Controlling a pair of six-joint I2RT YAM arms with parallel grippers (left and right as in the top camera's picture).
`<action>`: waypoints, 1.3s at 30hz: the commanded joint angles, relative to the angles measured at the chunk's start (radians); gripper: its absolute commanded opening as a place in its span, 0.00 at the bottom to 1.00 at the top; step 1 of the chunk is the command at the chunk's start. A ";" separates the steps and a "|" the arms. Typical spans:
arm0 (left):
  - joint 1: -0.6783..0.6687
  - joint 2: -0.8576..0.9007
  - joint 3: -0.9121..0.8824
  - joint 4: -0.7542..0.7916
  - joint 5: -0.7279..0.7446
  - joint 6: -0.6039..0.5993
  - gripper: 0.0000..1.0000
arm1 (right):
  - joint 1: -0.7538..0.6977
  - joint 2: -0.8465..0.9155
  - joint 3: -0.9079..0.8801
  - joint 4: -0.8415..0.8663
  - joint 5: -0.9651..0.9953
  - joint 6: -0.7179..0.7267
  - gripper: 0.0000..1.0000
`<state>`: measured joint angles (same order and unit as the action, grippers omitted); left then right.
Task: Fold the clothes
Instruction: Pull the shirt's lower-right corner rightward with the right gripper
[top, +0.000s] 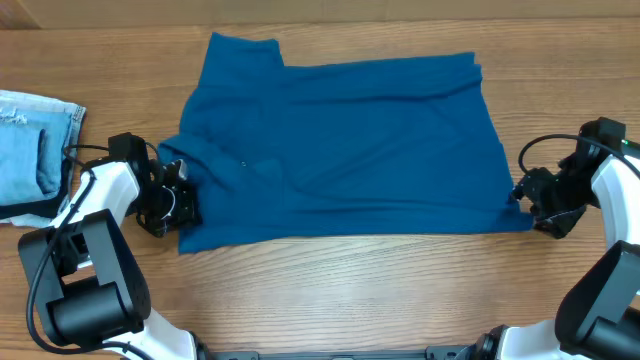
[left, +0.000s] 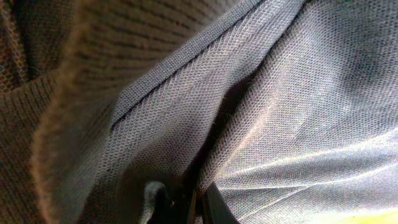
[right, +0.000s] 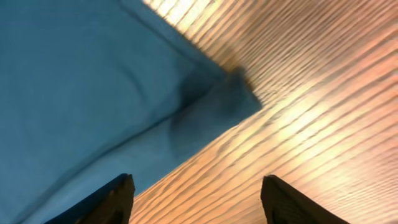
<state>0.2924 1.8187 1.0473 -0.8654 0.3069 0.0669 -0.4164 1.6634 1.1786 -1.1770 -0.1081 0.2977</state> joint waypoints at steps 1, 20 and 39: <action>0.001 0.009 -0.009 0.005 0.009 0.015 0.04 | 0.002 -0.012 -0.003 0.011 0.067 -0.022 0.70; 0.001 0.009 -0.009 0.024 0.009 0.008 0.04 | 0.002 -0.012 -0.140 0.142 -0.043 -0.029 0.57; 0.001 0.009 -0.009 0.015 0.034 0.009 0.04 | -0.005 0.169 0.068 -0.113 0.075 0.262 0.58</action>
<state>0.2924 1.8187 1.0462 -0.8509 0.3264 0.0669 -0.4183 1.7531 1.2285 -1.3029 -0.0261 0.5350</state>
